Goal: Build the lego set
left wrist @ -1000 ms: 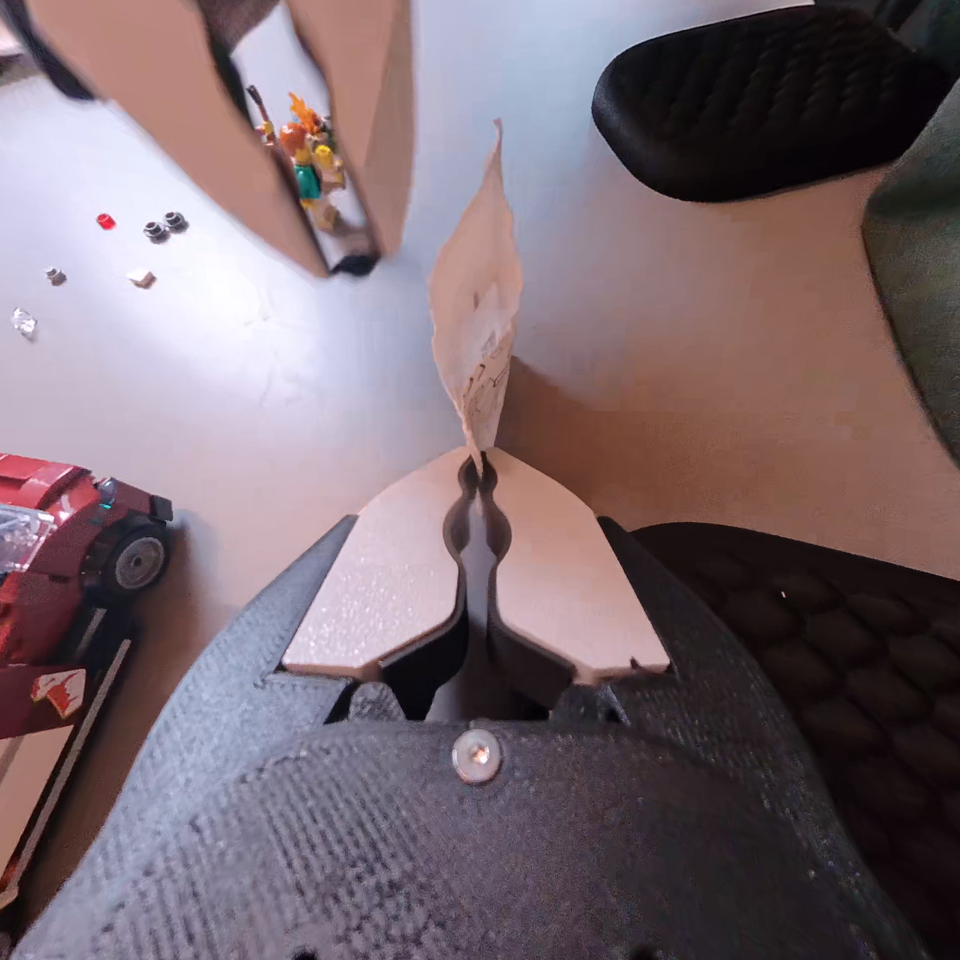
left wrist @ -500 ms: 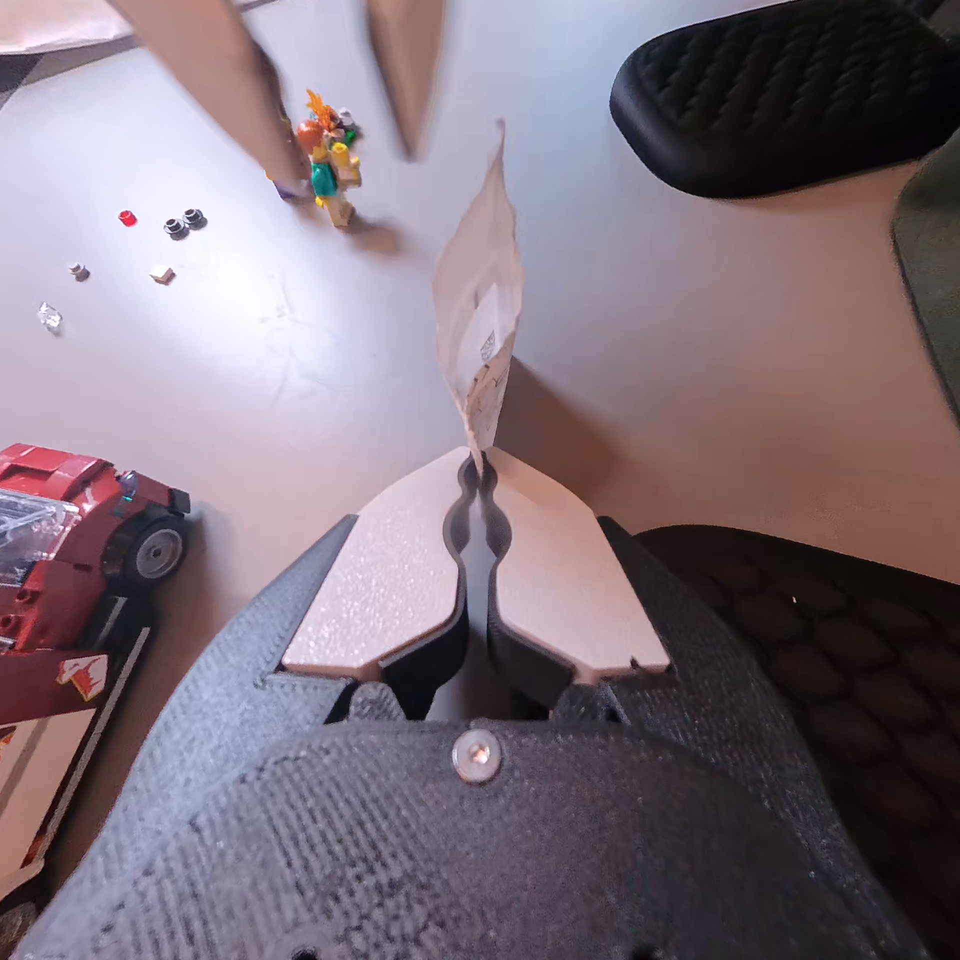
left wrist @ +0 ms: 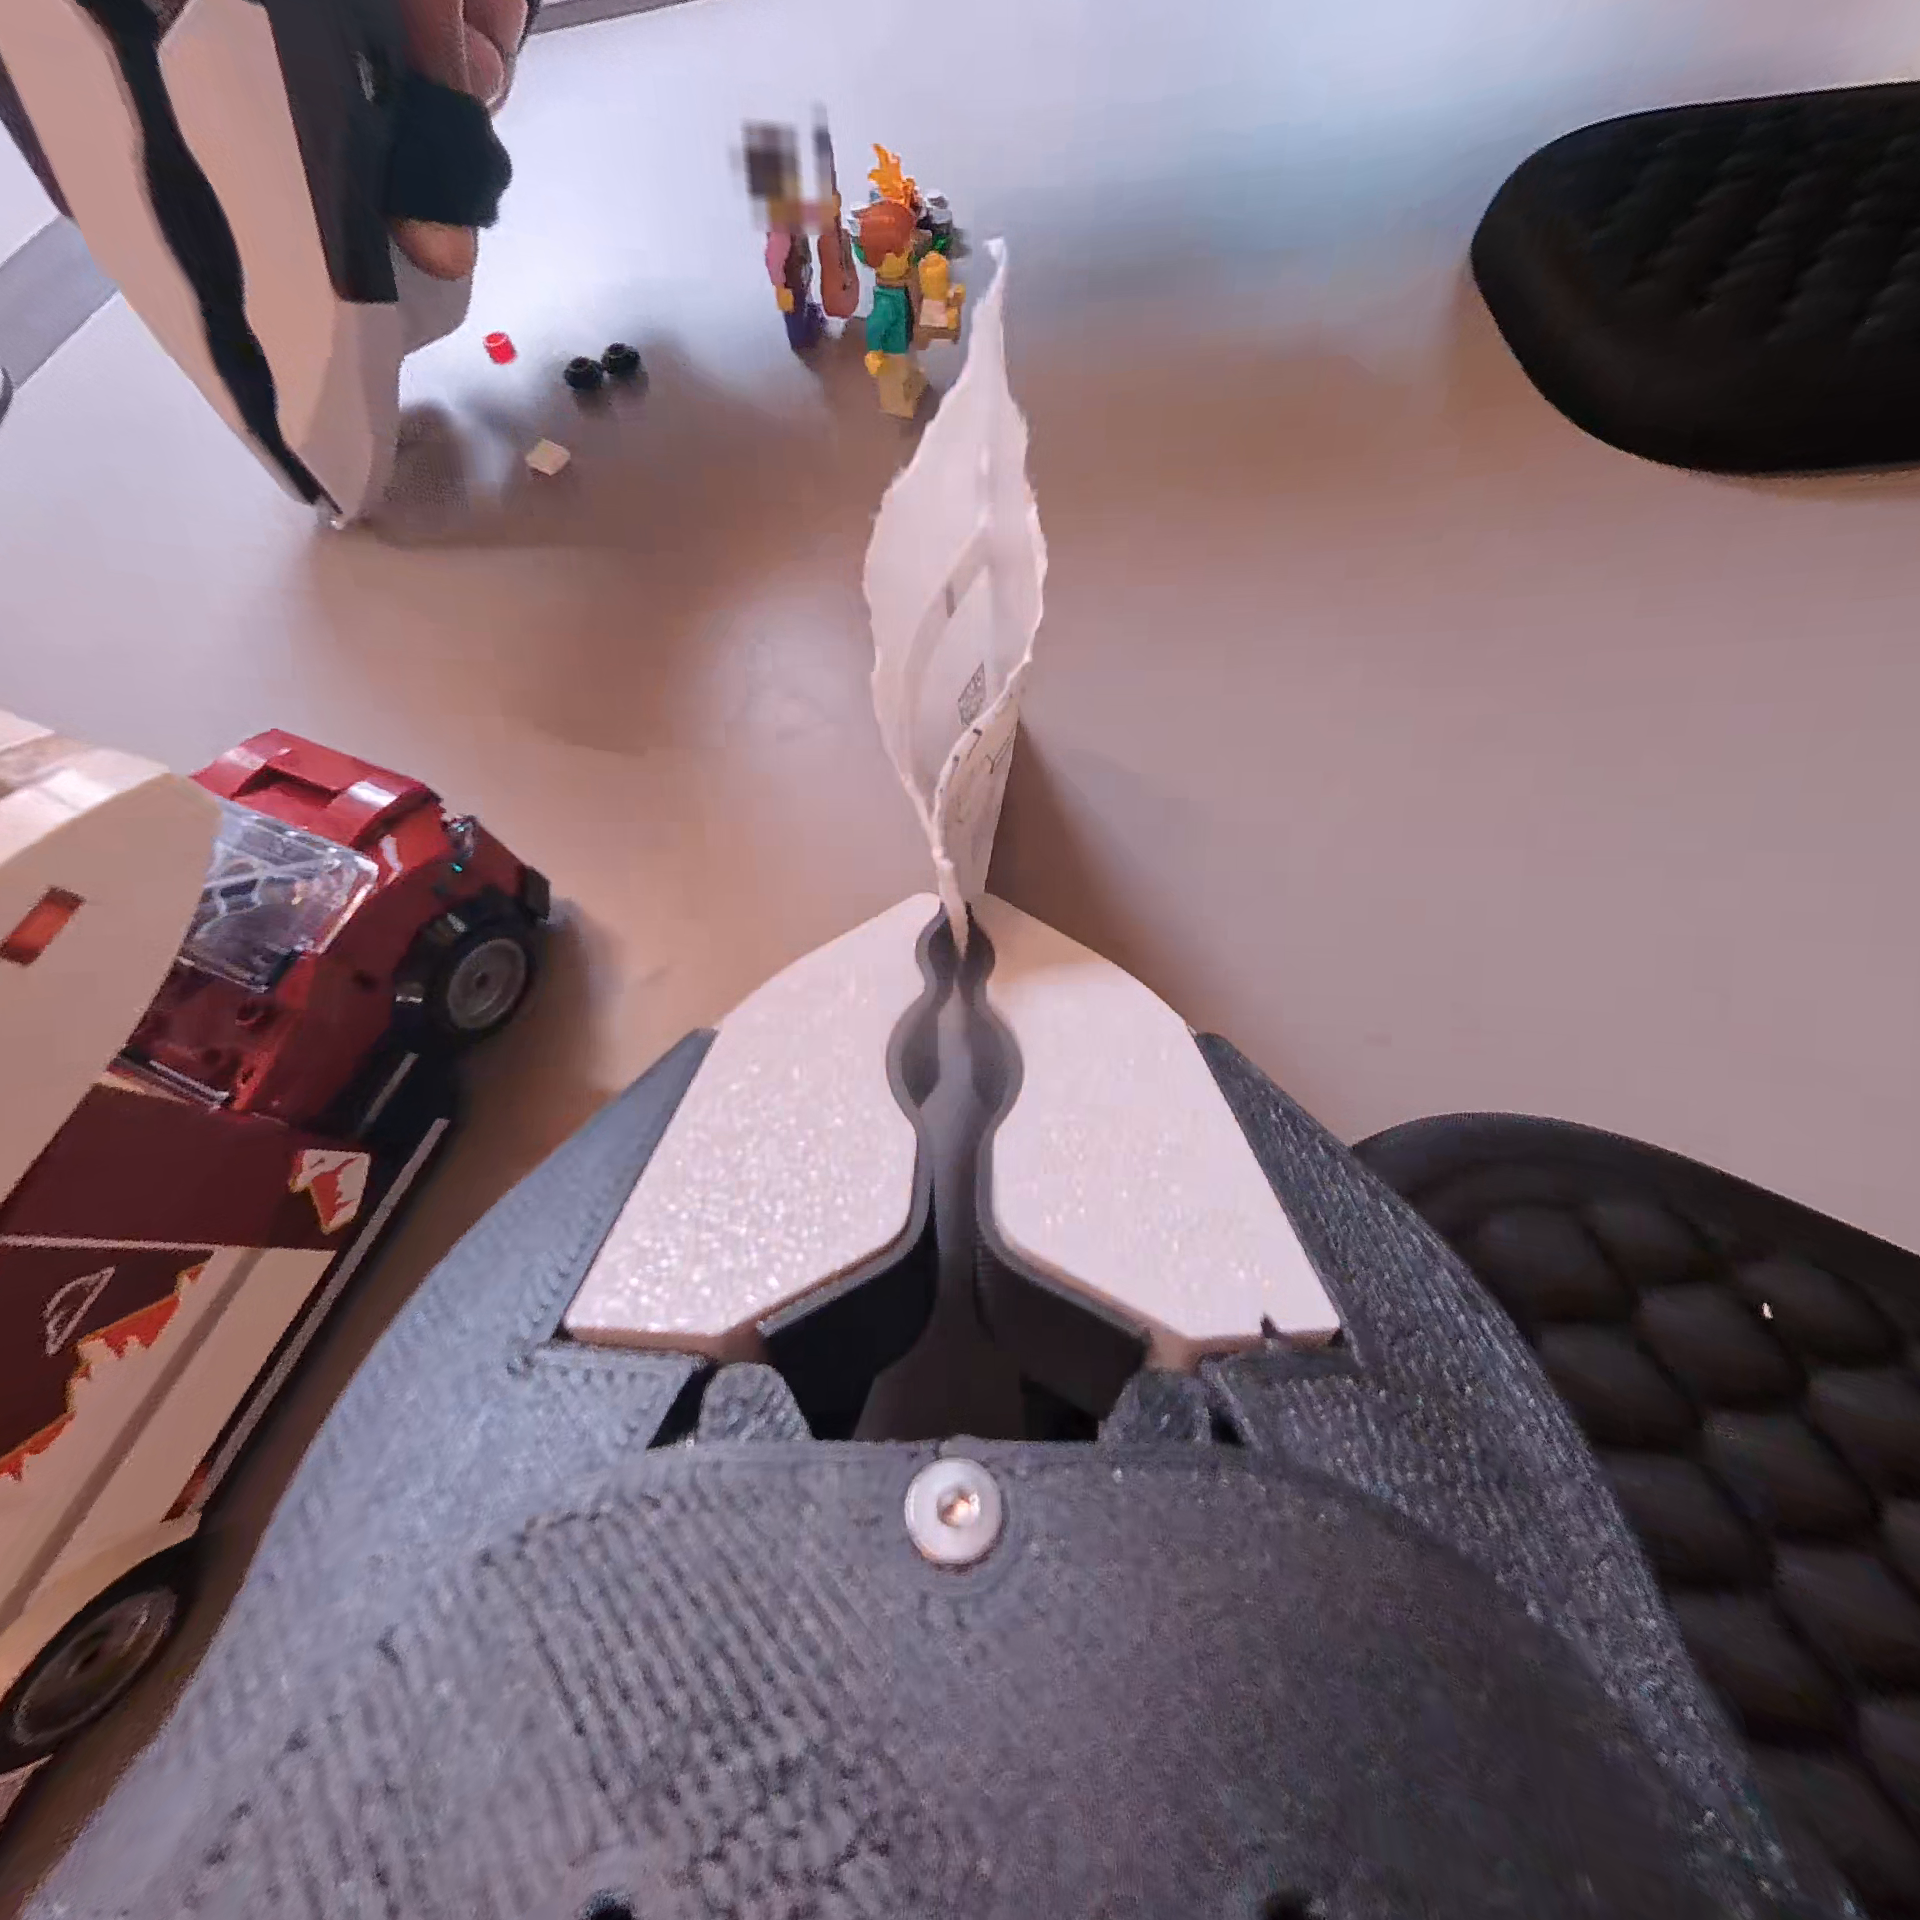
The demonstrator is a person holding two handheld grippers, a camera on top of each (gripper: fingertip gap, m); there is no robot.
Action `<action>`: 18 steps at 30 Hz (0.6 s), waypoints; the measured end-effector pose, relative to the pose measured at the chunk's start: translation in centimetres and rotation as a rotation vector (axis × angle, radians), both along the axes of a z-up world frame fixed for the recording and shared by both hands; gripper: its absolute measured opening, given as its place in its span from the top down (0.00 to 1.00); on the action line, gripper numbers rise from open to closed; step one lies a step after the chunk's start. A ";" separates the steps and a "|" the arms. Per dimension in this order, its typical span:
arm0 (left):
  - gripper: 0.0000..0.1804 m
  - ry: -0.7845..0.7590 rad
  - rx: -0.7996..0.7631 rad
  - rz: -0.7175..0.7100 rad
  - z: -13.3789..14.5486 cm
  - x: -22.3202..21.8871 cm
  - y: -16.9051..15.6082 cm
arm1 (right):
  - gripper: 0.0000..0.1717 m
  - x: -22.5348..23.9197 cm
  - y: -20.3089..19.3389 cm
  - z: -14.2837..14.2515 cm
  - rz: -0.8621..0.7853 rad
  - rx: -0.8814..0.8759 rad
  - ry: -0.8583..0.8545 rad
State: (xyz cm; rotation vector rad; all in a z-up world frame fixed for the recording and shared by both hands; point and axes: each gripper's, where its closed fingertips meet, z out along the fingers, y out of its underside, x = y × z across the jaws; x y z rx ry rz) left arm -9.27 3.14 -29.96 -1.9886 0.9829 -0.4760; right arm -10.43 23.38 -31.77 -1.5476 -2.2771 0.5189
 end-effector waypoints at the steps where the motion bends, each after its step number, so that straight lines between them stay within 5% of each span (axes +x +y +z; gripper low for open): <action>1: 1.00 -0.002 -0.001 0.005 0.0 -0.1 0.1 | 0.98 -0.1 -0.3 0.1 0.006 -0.017 0.003; 4: 1.00 -0.006 -0.011 0.029 0.0 -0.4 0.3 | 0.98 -0.4 -3.1 2.1 0.074 -0.074 0.061; 10: 1.00 -0.023 -0.031 0.062 -0.1 -0.7 0.6 | 0.98 0.6 -15.6 9.0 0.375 -0.319 0.218; 18: 1.00 -0.015 -0.022 0.061 0.1 -0.6 0.5 | 0.94 1.9 -18.8 7.4 0.459 -0.205 0.116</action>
